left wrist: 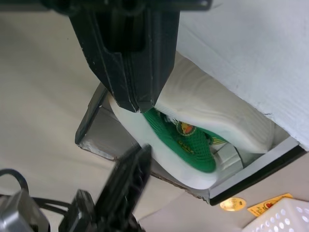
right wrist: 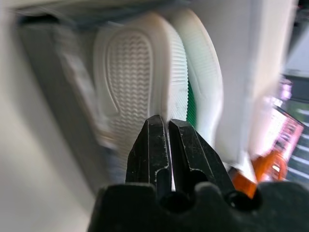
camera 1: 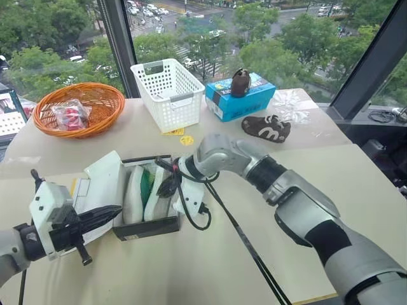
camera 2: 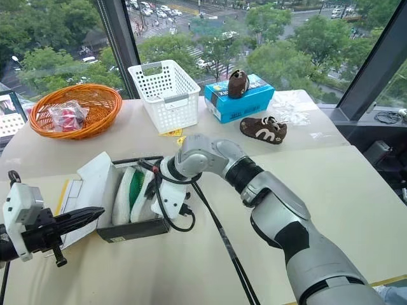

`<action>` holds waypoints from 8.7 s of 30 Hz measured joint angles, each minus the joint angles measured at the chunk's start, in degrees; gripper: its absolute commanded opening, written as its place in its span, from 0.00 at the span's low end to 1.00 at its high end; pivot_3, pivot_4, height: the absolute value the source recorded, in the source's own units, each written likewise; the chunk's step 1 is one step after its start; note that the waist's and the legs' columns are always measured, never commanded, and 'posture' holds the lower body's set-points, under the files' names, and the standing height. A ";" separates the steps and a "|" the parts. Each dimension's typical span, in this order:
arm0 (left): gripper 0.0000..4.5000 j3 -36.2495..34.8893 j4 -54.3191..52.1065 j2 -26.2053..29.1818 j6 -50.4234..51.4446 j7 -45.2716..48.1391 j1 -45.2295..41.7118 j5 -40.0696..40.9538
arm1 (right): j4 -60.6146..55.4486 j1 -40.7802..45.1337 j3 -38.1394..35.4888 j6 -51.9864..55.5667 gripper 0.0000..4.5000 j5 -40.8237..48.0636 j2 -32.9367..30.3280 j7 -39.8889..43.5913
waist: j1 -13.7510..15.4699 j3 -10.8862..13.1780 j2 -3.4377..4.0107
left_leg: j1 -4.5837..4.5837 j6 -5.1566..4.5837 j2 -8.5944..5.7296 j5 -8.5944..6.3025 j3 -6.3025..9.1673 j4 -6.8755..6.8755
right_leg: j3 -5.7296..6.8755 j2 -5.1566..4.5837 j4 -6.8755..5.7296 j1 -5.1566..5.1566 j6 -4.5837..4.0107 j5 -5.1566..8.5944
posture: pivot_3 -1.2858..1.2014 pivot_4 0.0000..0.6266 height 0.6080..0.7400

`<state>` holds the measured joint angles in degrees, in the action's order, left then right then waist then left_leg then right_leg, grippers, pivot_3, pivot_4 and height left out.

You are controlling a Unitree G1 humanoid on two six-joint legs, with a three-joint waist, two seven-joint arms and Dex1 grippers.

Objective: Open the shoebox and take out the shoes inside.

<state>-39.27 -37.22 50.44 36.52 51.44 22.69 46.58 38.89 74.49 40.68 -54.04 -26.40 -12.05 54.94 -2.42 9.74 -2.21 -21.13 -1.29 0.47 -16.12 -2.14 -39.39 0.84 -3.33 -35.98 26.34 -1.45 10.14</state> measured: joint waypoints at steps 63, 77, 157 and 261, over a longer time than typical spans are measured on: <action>0.00 8.85 4.37 1.57 1.10 3.78 -8.03 -3.61 | -3.82 -14.40 -16.63 32.87 0.01 -4.61 -27.81 -15.20 | 0.17 0.01 -0.14 | 0.28 0.03 -0.10 -0.08 -0.08 0.38 | -0.10 0.17 0.23 -0.32 0.17 0.10 | 0.52 0.24 0.97; 0.00 9.55 5.05 1.56 1.10 4.37 -9.00 -3.66 | -35.32 -38.21 -14.31 49.46 0.01 -3.78 -25.53 -0.89 | 2.28 0.12 -0.21 | 0.77 -0.23 -0.25 0.24 -0.25 0.42 | -0.11 0.01 0.29 -0.89 0.79 0.38 | 0.52 0.24 0.97; 0.00 -11.02 8.12 -2.04 1.09 3.72 2.18 -3.81 | 25.64 7.29 1.47 3.62 0.25 -9.59 20.01 -16.57 | -0.25 0.35 -0.43 | -0.02 0.52 0.27 0.10 0.07 0.45 | 0.08 0.06 -0.08 0.13 -0.35 0.14 | 0.52 0.24 0.97; 0.00 6.93 16.69 3.53 0.73 7.56 -11.39 -8.28 | -56.77 -61.52 -71.88 109.05 0.25 110.26 16.71 -89.67 | -0.15 0.39 -0.03 | -0.06 0.24 0.43 0.10 -0.43 0.47 | -0.44 0.82 0.52 -0.02 0.56 0.18 | 0.52 0.24 0.97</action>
<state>-32.34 -20.53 53.96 37.25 59.00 11.30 38.30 -17.88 12.97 -31.20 55.01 83.86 4.66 -34.74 -2.57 10.13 -2.24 -21.19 -1.05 0.90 -16.02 -2.58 -38.92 0.40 -2.51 -35.47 26.32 -0.90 10.32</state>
